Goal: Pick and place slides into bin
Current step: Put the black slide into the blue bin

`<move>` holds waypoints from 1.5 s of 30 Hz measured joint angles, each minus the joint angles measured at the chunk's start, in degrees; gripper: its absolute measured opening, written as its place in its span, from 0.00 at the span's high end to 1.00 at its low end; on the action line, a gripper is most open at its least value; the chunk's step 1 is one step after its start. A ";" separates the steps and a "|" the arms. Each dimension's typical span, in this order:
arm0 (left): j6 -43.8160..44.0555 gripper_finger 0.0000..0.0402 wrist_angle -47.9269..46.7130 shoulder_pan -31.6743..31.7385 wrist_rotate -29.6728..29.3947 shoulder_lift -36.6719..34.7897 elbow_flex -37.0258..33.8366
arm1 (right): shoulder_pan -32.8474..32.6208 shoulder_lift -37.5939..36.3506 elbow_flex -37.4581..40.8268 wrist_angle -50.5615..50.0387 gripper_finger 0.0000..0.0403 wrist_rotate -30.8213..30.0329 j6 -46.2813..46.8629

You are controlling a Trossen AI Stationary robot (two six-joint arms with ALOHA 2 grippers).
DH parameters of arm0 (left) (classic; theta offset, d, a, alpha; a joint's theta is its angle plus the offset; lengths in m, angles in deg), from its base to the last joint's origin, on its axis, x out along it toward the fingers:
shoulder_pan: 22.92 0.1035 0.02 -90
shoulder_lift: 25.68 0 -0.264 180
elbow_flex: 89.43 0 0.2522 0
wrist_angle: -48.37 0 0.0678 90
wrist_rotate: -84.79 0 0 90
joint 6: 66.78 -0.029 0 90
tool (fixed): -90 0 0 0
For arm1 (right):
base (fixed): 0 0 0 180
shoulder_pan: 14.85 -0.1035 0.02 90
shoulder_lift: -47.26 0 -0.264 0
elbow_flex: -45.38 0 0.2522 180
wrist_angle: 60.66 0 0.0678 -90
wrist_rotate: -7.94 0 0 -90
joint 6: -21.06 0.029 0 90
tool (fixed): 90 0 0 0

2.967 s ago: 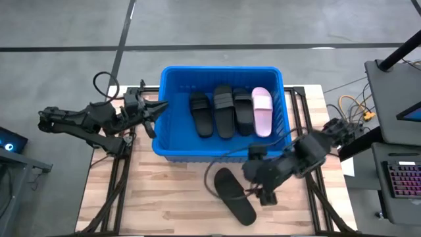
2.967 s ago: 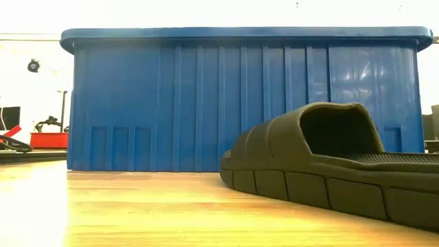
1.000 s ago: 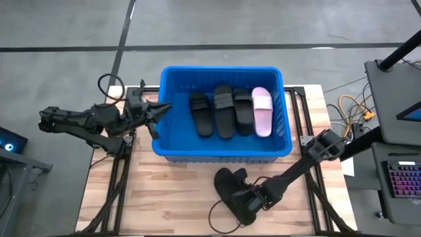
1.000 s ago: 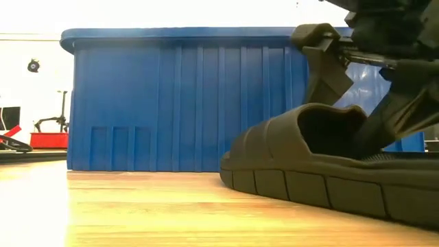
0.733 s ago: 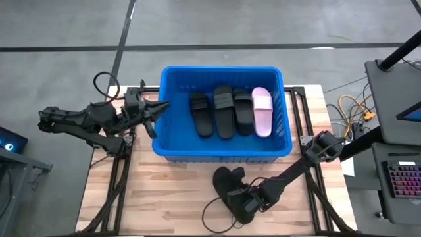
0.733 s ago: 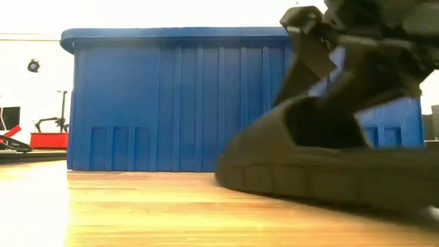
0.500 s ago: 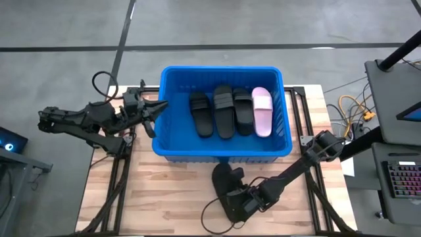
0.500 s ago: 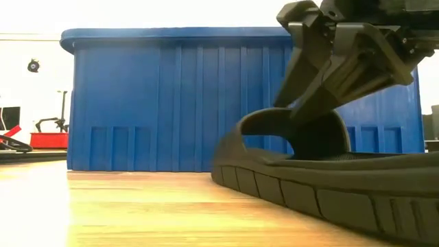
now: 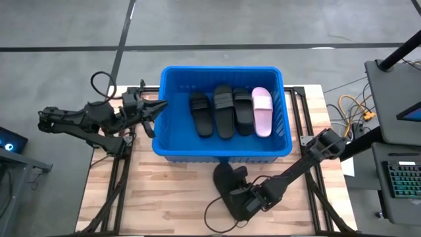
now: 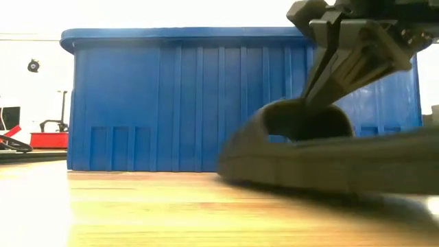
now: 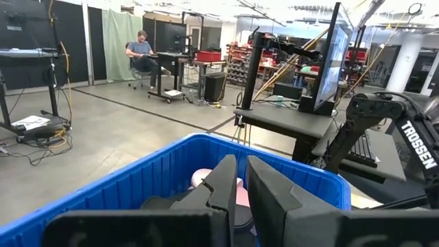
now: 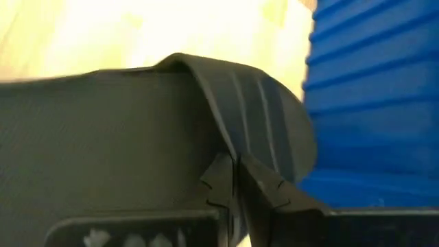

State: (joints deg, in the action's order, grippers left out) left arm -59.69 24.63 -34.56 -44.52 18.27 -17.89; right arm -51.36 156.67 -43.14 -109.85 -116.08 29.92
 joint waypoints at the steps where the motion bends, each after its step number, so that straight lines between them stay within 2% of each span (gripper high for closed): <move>1: 0.00 0.95 -0.01 0.00 0.01 -0.09 0.00 | 0.00 -0.76 -0.02 -1.28 0.98 -0.01 -0.28; 7: 0.00 0.95 -0.01 0.00 0.00 -0.33 0.00 | 0.26 -5.63 -4.20 -10.07 0.98 0.09 -0.30; 15: -0.02 0.95 0.01 0.00 -0.01 -0.38 0.00 | 0.73 -12.58 -12.77 -14.03 0.98 1.96 -0.36; 26: -0.02 0.95 0.18 0.00 0.01 -1.04 0.00 | 5.61 -19.86 -28.12 -14.89 0.98 3.93 1.53; 36: -0.02 0.95 0.31 0.00 0.02 -0.99 0.02 | 17.88 -17.61 -39.43 -14.88 0.98 2.45 -7.08; 45: -0.50 0.95 0.36 0.00 0.04 -2.72 0.09 | 32.62 -13.09 -39.45 -14.96 0.98 2.51 -15.79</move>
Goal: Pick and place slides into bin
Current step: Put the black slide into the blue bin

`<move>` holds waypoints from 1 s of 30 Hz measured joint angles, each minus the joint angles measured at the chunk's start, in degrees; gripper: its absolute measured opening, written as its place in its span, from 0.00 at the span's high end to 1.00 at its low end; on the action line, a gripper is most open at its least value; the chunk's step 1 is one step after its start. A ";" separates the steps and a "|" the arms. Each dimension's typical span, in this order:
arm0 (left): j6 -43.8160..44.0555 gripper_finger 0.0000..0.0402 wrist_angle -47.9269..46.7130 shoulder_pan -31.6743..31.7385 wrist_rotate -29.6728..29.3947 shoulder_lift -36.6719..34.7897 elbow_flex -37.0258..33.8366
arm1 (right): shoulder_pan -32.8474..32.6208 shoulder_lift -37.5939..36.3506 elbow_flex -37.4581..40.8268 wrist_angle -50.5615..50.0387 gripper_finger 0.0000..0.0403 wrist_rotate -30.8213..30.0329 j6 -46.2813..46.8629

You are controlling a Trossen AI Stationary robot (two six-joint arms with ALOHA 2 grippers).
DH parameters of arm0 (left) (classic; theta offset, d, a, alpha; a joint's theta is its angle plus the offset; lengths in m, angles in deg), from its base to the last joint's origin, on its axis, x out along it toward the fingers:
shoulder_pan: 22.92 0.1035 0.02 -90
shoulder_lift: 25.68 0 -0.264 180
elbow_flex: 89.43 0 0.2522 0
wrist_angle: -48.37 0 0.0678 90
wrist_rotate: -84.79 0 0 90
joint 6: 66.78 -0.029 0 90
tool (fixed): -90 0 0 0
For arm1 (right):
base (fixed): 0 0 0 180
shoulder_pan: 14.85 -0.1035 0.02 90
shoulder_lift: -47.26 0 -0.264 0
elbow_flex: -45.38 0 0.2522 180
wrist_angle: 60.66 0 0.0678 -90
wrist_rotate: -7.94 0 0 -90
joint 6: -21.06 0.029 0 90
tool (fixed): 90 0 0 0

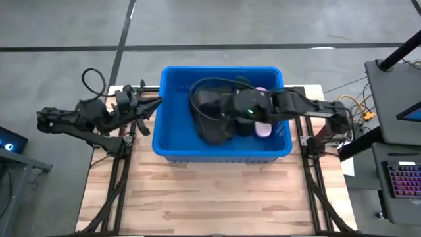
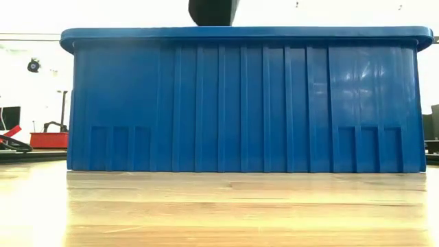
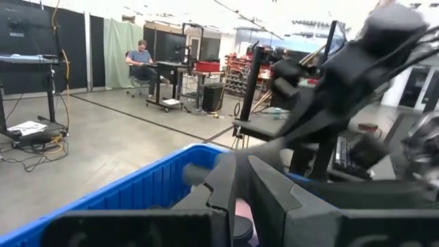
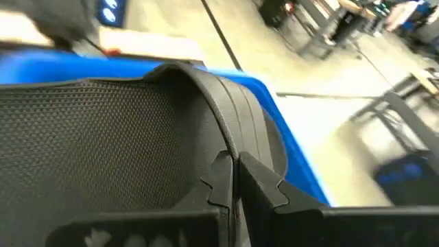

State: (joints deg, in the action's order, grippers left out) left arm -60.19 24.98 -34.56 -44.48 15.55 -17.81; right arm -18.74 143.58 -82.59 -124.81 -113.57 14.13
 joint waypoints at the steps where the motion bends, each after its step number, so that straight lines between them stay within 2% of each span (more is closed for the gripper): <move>1: 0.03 0.95 0.00 0.00 0.00 -0.39 0.00 | 1.42 0.95 0.02 0.07 0.98 0.16 -1.17; 8: 0.44 0.95 0.17 0.00 -0.05 -2.15 0.02 | 9.25 9.00 0.04 5.47 0.98 3.01 -11.67; 20: 0.54 0.95 0.17 -0.04 -0.09 -3.99 0.00 | 16.55 23.00 0.13 8.95 0.98 4.30 -30.42; 27: 0.54 0.95 0.15 -0.04 -0.24 -5.36 -0.04 | 17.92 26.52 0.13 17.57 0.98 5.10 -36.95; 30: 0.54 0.95 0.16 -0.04 -0.26 -5.89 -0.04 | 18.94 26.87 0.13 17.80 0.98 6.42 -37.40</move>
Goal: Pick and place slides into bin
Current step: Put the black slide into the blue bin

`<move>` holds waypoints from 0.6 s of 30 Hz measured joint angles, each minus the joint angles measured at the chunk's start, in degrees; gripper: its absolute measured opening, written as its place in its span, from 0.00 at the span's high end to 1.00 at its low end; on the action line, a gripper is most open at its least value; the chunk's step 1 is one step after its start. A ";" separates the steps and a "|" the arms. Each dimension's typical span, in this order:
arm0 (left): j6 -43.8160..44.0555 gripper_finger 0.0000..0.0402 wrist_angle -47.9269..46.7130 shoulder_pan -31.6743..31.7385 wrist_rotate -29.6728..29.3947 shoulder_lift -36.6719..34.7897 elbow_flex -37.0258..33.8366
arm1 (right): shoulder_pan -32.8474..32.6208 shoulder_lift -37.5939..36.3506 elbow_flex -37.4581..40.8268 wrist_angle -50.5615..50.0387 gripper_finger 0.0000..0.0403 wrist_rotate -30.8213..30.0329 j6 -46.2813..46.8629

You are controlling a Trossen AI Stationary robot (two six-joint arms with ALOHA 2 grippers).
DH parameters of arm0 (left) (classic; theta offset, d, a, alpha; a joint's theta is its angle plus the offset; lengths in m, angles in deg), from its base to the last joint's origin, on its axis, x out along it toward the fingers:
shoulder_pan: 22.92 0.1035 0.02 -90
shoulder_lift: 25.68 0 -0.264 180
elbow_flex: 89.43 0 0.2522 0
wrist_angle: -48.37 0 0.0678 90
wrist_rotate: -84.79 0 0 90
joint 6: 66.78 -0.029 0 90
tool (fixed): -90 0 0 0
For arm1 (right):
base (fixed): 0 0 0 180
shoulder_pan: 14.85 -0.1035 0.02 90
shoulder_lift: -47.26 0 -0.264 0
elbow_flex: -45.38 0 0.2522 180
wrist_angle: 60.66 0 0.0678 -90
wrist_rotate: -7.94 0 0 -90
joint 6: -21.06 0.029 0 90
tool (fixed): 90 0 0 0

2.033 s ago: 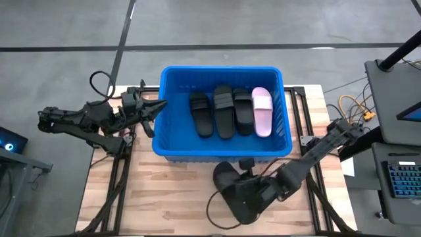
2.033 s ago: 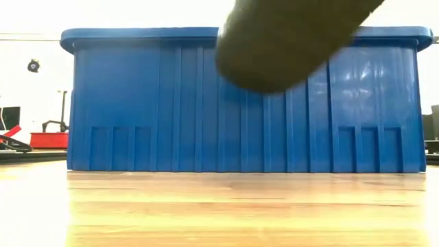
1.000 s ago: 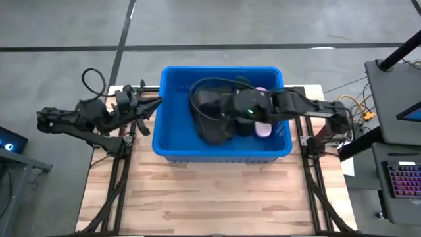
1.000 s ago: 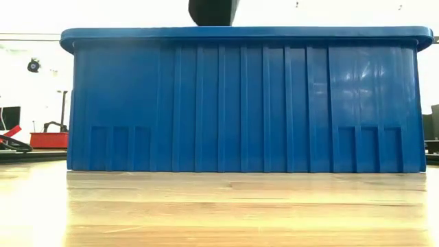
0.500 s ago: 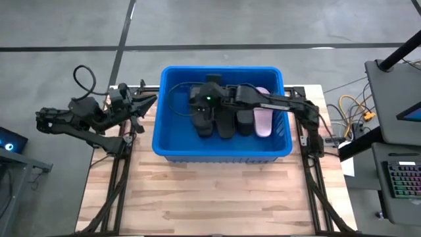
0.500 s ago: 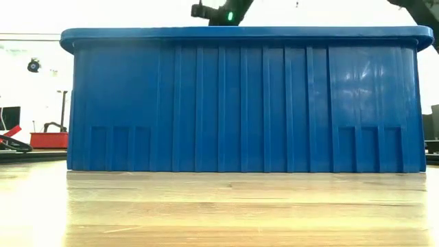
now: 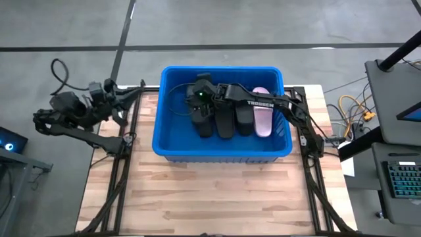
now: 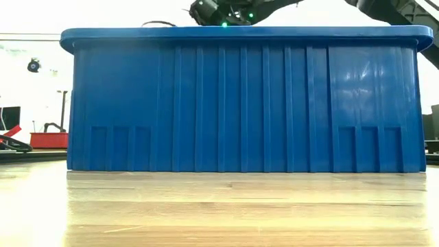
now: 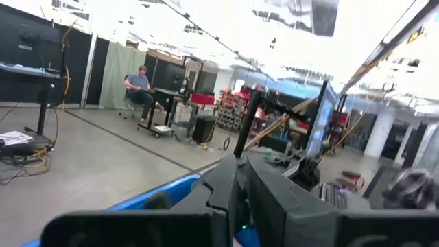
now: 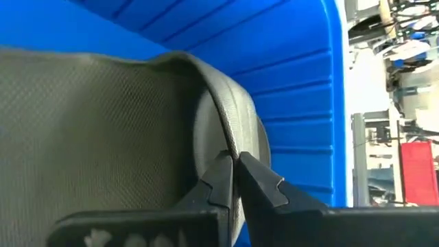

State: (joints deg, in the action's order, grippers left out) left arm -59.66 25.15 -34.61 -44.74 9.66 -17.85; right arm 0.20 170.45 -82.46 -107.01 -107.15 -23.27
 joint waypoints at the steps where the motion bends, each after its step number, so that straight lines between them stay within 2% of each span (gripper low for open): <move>1: 0.01 0.95 0.01 0.00 -0.03 -0.28 0.00 | 0.29 0.06 0.00 -0.18 0.98 0.44 -0.03; 4: 0.00 0.95 0.08 0.06 -0.09 -0.88 0.00 | 1.12 0.28 0.00 -0.14 0.98 1.70 -0.01; 8: -0.01 0.95 -0.02 0.04 -0.10 -1.23 -0.02 | 2.25 0.62 0.00 -0.21 0.98 6.24 0.21; 18: -0.01 0.95 -0.08 0.04 -0.36 -1.71 -0.04 | 2.73 0.63 2.43 -3.67 0.98 8.94 -0.30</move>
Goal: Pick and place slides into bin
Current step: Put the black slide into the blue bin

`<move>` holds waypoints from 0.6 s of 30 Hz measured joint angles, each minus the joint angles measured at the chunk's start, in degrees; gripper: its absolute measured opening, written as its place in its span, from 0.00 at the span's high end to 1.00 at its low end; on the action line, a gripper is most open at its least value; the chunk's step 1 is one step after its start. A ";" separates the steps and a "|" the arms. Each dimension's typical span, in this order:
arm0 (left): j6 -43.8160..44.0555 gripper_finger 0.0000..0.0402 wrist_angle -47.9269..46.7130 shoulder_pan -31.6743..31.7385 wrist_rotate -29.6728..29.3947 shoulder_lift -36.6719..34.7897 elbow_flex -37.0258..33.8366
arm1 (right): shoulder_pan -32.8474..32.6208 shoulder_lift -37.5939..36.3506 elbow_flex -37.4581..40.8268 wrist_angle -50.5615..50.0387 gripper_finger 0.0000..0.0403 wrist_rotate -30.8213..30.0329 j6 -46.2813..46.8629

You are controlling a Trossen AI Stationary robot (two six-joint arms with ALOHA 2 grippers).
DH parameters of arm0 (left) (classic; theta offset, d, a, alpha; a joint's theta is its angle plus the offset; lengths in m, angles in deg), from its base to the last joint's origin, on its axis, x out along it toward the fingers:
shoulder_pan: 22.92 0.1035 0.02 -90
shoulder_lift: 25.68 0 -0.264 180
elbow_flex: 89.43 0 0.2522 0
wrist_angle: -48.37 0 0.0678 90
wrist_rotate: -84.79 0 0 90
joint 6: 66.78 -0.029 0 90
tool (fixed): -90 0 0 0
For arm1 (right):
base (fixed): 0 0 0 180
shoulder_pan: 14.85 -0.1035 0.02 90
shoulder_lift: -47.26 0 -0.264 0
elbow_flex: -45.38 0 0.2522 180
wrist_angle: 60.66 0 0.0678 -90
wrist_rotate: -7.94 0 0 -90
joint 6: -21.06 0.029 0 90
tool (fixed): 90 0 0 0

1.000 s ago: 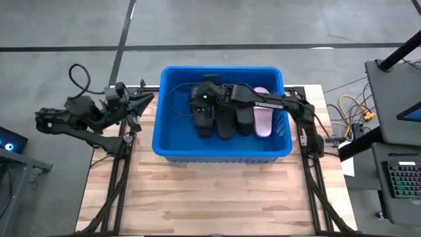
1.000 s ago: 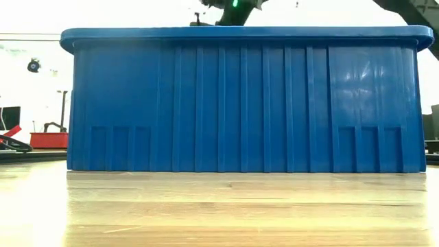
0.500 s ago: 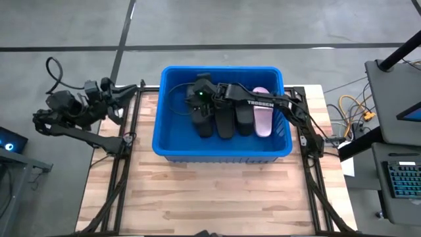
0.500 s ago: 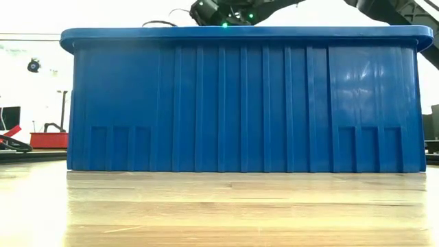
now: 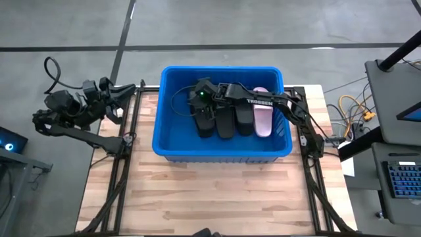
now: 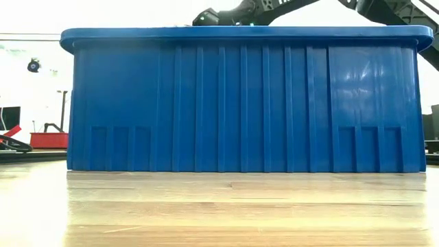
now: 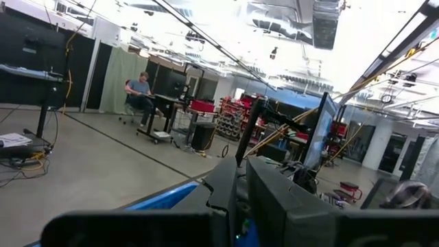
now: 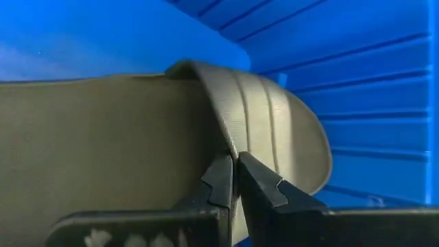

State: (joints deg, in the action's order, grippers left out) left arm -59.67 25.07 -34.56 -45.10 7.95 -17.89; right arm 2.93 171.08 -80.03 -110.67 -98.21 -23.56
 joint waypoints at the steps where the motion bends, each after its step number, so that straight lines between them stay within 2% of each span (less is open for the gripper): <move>1: 0.00 0.95 0.05 0.00 -0.02 0.06 0.00 | 0.00 -0.01 0.45 0.21 0.98 -0.02 -0.03; 12: 0.00 0.95 0.02 0.00 -0.10 -0.01 -0.02 | 0.10 -0.03 3.14 2.45 0.98 -0.20 2.55; 18: 0.03 0.95 0.03 0.00 -0.10 0.15 -0.02 | 0.11 -0.03 3.19 2.45 0.92 -0.27 2.60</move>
State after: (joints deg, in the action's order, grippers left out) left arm -59.64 25.10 -34.56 -45.20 8.10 -17.92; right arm 3.04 171.05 -76.85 -108.22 -98.48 -20.96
